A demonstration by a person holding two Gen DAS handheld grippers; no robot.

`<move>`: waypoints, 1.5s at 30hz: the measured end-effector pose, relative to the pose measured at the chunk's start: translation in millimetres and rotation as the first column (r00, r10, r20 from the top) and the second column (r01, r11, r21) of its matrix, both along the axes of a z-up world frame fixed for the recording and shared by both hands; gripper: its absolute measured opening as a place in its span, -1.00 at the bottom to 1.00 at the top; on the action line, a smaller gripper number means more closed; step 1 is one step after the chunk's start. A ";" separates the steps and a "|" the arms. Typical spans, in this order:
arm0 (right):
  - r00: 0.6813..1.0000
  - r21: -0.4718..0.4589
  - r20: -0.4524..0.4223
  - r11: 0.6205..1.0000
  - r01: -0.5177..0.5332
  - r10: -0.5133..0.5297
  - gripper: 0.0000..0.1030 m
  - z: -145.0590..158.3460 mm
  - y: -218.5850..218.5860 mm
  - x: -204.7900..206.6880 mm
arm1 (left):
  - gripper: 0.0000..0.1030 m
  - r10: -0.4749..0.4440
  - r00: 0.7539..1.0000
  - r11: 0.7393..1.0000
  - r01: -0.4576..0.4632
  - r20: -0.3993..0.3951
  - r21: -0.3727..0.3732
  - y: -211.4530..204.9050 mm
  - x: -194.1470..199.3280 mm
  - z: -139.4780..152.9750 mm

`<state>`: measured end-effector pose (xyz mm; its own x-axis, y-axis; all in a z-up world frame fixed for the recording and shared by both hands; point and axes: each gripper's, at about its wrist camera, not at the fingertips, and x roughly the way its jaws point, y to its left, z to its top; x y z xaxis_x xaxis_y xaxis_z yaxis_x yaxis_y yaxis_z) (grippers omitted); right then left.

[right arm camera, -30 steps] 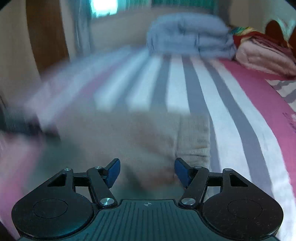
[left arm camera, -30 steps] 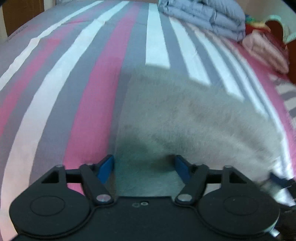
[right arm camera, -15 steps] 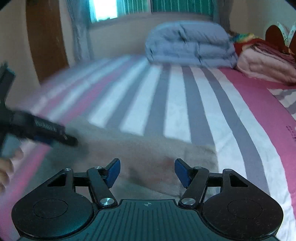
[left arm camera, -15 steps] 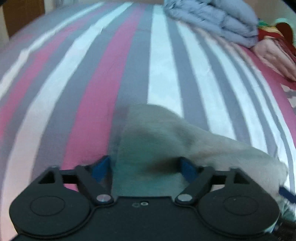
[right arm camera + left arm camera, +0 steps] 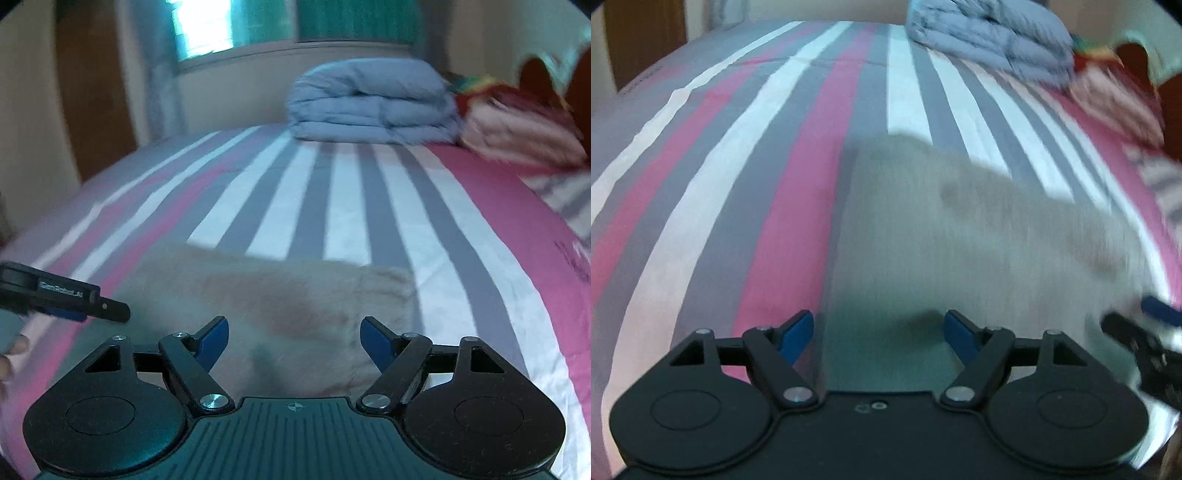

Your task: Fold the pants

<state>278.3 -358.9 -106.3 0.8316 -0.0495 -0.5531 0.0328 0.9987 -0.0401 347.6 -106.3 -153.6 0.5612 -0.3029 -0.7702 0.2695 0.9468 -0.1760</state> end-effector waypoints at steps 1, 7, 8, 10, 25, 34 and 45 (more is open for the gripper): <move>1.000 -0.010 -0.022 1.000 0.001 -0.001 0.51 -9.5 1.5 -1.4 | 0.58 0.000 1.000 0.999 -0.001 0.018 0.032 -2.4 -6.6 -5.3; 0.997 -0.113 -0.071 0.994 -0.009 0.001 0.54 -40.5 6.9 -8.1 | 0.48 0.010 0.998 0.997 -0.015 0.070 0.080 -1.6 -21.5 8.9; 0.998 -0.094 -0.066 0.996 -0.006 0.000 0.54 -32.3 6.0 -10.4 | 0.46 0.004 0.996 0.995 -0.013 0.092 0.099 -1.7 -26.0 14.6; 0.999 -0.042 -0.046 0.999 0.001 -0.003 0.55 -21.5 0.4 -18.8 | 0.46 0.002 0.991 0.992 -0.018 0.130 0.121 -0.8 -36.1 23.5; 0.987 0.263 -0.056 0.951 0.162 -0.152 0.85 8.4 -59.6 -70.9 | 0.61 0.091 0.991 0.994 -0.097 0.103 0.058 22.6 -27.3 24.3; 0.968 0.746 -0.230 0.621 0.240 -0.098 0.86 -44.3 -142.6 -12.2 | 0.76 0.041 0.991 0.984 -0.063 -0.131 -0.164 35.6 46.3 -16.0; 0.984 0.946 -0.172 0.285 0.153 0.041 -0.19 -91.0 -165.1 -9.1 | -0.04 -0.003 0.994 0.955 -0.029 -0.106 -0.294 19.0 50.5 -24.5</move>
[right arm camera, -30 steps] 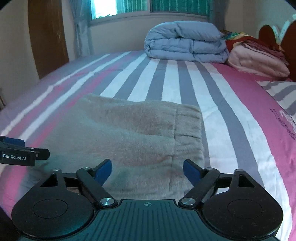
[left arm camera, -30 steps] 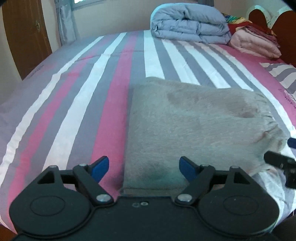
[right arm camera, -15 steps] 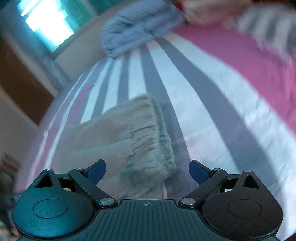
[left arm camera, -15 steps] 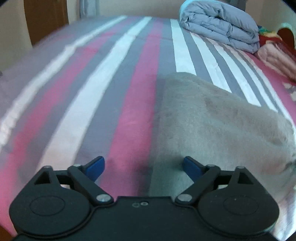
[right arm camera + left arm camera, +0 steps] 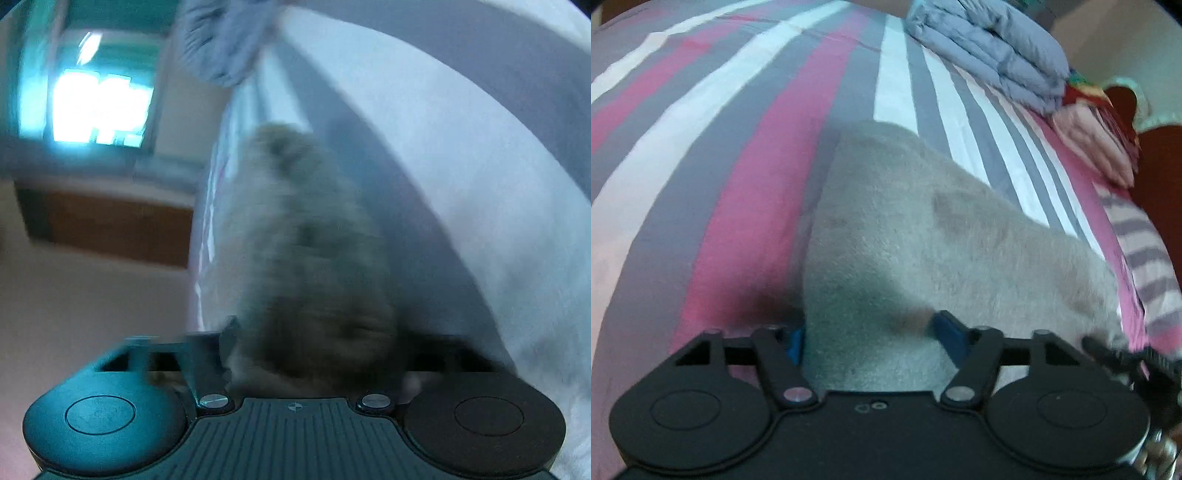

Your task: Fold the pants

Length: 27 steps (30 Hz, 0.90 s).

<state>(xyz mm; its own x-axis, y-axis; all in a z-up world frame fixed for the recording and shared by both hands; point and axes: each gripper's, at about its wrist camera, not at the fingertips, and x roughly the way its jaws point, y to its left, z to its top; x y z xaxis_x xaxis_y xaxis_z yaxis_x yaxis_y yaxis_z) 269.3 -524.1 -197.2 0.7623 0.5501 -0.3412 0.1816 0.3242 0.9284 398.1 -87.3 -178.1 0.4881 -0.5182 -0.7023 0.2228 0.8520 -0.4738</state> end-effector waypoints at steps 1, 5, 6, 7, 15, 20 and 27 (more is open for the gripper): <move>1.000 -0.015 0.011 1.000 0.008 -0.007 -0.20 0.6 1.0 -3.7 | -0.14 0.029 1.000 1.000 -0.029 -0.003 -0.011 3.7 -1.4 1.5; 0.996 -0.052 0.088 0.999 0.011 -0.006 -0.22 27.7 13.8 -6.6 | -0.62 0.073 0.996 0.996 -0.071 0.046 -0.053 14.0 -5.9 22.3; 0.993 -0.062 0.119 0.998 0.004 0.003 -0.22 39.6 17.9 -4.8 | -0.67 0.077 0.995 0.996 -0.074 0.064 -0.057 15.1 -5.1 30.0; 0.988 -0.078 0.155 0.997 -0.011 0.023 -0.23 53.5 22.4 -0.8 | -0.68 0.087 0.993 0.994 -0.080 0.084 -0.075 17.5 -4.6 38.3; 0.931 -0.160 0.333 0.982 -0.102 0.151 -0.23 120.8 69.6 30.9 | -0.68 0.190 0.968 0.978 -0.172 0.166 -0.117 57.6 20.4 71.0; 0.975 -0.174 0.173 0.979 -0.108 0.139 -0.23 70.2 71.0 46.8 | -0.40 0.169 0.984 0.983 -0.173 0.062 0.064 44.3 29.9 12.8; 0.998 -0.398 0.062 0.917 0.031 -0.006 0.64 62.2 54.7 3.3 | 0.46 0.180 0.954 0.943 -0.237 0.238 0.233 42.1 -9.3 49.2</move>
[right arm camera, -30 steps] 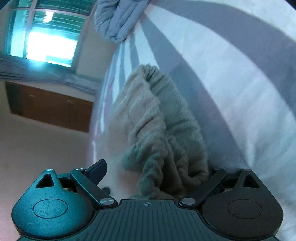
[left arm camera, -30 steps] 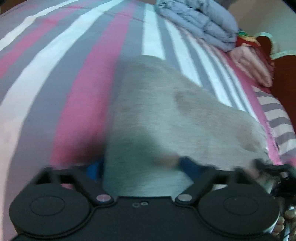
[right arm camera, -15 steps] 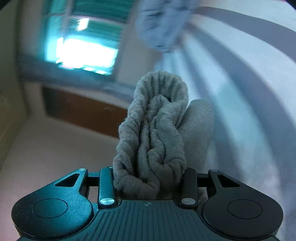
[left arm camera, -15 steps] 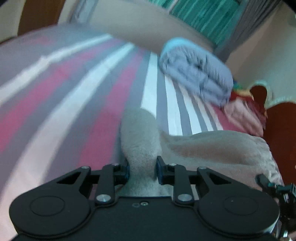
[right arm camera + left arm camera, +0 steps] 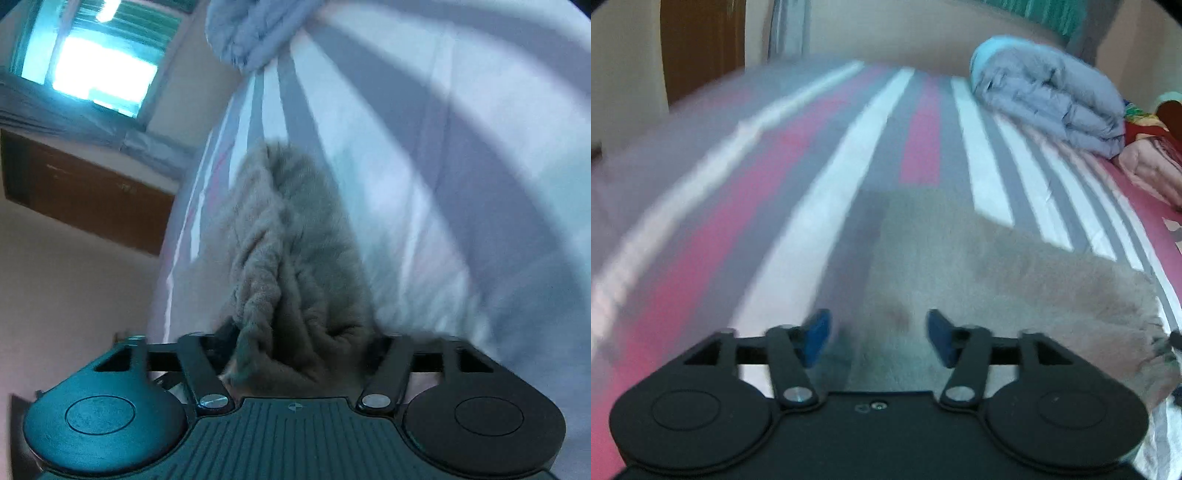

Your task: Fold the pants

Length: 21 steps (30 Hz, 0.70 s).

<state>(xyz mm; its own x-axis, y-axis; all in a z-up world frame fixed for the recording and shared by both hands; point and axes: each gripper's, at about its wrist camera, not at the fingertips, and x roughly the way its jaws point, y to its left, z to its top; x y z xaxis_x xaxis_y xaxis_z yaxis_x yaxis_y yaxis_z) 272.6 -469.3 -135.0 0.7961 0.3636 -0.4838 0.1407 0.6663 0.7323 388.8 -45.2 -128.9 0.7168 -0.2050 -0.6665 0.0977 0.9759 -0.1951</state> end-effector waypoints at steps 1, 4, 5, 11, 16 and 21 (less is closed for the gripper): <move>0.999 -0.044 0.023 0.998 0.036 -0.035 0.67 11.7 -2.2 -10.3 | 0.64 0.006 1.000 1.000 -0.006 0.029 0.016 -1.1 -8.3 8.1; 0.990 -0.244 0.144 0.969 0.021 0.015 0.67 57.9 23.1 -25.8 | 0.71 -0.052 0.995 0.997 0.047 0.082 0.060 -12.1 -32.5 19.6; 0.983 -0.327 0.173 0.945 0.004 0.056 0.67 68.0 41.7 -28.4 | 0.70 -0.072 0.995 0.995 0.067 0.066 0.073 -17.6 -37.5 16.1; 0.986 -0.301 0.073 0.946 -0.119 0.147 0.67 16.2 91.3 -29.5 | 0.48 -0.073 0.991 0.992 0.084 -0.111 0.092 -25.9 -44.8 -29.5; 0.998 -0.150 0.060 0.989 -0.019 0.028 0.60 29.3 62.4 -45.1 | 0.53 -0.077 0.997 0.991 0.078 -0.015 0.104 -8.9 -85.9 22.0; 0.977 -0.280 0.206 0.960 -0.003 0.063 0.80 89.8 82.1 -120.7 | 0.78 -0.062 0.993 0.993 0.052 0.097 0.103 0.6 -148.5 82.3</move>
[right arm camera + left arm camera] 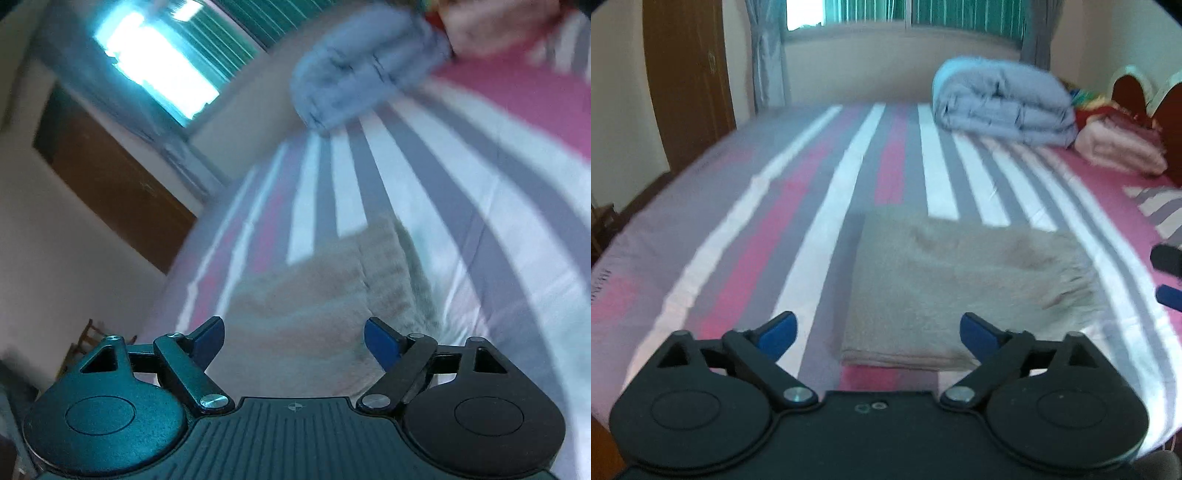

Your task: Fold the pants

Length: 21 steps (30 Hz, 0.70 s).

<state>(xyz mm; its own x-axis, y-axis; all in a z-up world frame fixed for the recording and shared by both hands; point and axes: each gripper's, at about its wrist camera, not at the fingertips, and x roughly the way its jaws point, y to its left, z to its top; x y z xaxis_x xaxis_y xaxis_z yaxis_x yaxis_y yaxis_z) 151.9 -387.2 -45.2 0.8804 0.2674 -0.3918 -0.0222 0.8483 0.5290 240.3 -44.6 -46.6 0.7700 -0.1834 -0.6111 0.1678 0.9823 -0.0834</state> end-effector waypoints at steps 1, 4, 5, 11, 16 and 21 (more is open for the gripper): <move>1.000 -0.045 0.025 0.999 0.006 -0.005 0.95 10.2 11.6 -7.5 | 0.78 0.005 1.000 1.000 -0.005 0.011 -0.003 -2.7 -11.2 9.0; 0.996 -0.166 0.093 0.986 0.013 0.003 0.99 32.4 50.0 -17.2 | 0.83 0.003 0.999 1.000 -0.002 0.044 -0.026 0.4 -50.9 31.1; 0.993 -0.190 0.114 0.982 0.012 0.010 0.99 38.2 58.4 -31.4 | 0.87 0.001 0.998 1.000 0.001 0.057 -0.031 2.0 -65.2 37.8; 0.978 -0.225 0.208 0.974 0.029 0.019 1.00 63.2 103.1 -92.4 | 0.88 0.006 0.990 0.999 -0.001 0.138 -0.039 9.8 -138.2 55.8; 0.961 -0.212 0.271 0.977 0.013 0.046 1.00 66.6 121.3 -151.4 | 0.88 -0.004 0.984 1.000 0.006 0.179 -0.013 11.1 -190.5 49.3; 0.967 -0.180 0.250 0.984 0.001 0.044 1.00 48.7 134.5 -209.6 | 0.88 -0.032 0.982 0.999 0.032 0.187 0.001 13.5 -237.4 34.9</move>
